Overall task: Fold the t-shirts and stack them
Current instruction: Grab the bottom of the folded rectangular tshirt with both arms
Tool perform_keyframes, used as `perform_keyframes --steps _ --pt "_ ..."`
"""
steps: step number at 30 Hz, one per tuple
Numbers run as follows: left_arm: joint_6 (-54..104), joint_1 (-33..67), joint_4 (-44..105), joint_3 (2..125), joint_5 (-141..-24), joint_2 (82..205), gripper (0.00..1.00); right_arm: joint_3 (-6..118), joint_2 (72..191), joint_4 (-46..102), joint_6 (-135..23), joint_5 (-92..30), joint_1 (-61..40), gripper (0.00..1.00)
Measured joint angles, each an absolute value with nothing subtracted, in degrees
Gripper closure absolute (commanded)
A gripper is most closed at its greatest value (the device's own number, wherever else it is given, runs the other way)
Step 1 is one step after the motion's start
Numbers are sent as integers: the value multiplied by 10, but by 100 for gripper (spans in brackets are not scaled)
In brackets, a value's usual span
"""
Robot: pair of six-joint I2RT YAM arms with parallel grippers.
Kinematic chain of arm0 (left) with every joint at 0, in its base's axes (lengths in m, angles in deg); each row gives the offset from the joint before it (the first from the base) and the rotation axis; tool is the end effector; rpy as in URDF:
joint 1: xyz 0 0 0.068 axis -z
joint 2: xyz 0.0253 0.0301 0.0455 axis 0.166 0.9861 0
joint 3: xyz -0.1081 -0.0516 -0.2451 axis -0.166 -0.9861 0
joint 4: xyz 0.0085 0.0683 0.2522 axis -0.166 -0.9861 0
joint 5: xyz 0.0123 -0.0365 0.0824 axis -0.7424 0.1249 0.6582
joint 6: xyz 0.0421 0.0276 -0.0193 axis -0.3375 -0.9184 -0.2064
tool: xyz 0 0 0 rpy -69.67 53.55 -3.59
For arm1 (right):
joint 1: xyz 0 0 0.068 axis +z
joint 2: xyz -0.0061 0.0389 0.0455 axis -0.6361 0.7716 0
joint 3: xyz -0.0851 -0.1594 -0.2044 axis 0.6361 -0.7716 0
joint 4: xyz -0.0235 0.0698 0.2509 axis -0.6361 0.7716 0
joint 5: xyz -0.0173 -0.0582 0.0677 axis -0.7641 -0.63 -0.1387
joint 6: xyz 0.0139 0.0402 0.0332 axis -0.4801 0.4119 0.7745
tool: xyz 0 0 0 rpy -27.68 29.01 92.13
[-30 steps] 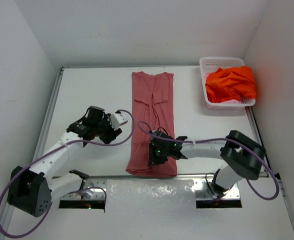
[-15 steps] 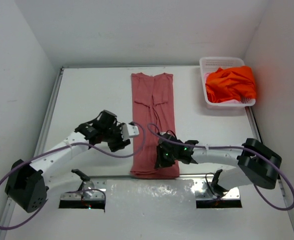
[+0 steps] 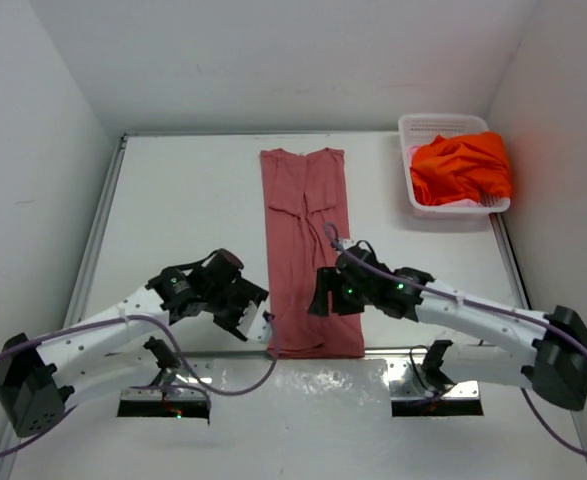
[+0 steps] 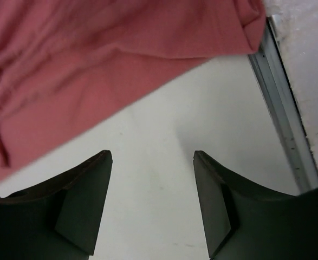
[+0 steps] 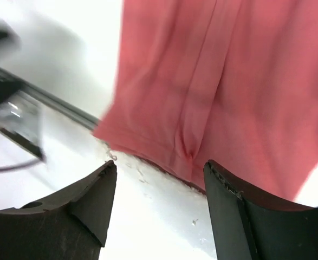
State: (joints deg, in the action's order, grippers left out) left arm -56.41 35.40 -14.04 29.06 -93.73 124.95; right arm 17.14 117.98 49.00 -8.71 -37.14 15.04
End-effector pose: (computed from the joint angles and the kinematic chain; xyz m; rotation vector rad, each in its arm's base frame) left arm 0.1177 -0.1346 0.2172 2.2175 1.2933 -0.2937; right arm 0.1310 0.1854 0.1977 -0.0239 2.6687 0.7680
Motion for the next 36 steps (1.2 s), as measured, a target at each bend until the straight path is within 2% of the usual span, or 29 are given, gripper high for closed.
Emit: perform_keyframes --steps 5,10,15,24,26,28,30,32,33,34,36 --pt "-695 404 -115 262 -962 1250 44 139 1101 536 -100 -382 93 37" --pt "-763 511 -53 199 -957 1274 45 55 1060 601 -103 -377 42 38" --pt "-782 579 -18 147 -947 1295 45 29 1041 615 -103 -367 41 46" --pt "-756 607 90 144 -929 1343 46 -33 1017 589 -89 -327 40 48" --pt "-751 609 101 144 -930 1348 50 -40 1017 572 -84 -313 40 51" --pt "-745 610 104 144 -932 1352 59 -45 1022 554 -79 -300 40 54" --pt "-738 610 106 144 -936 1354 65 -49 1029 534 -75 -289 40 67" --pt "-731 611 113 144 -942 1357 83 -53 1041 516 -71 -284 40 83" --pt "-725 612 118 144 -945 1359 91 -55 1047 508 -70 -281 40 96" --pt "-718 613 124 144 -948 1361 100 -57 1051 502 -72 -280 40 100" --pt "-700 614 140 144 -950 1362 100 -57 1055 495 -69 -279 40 100"
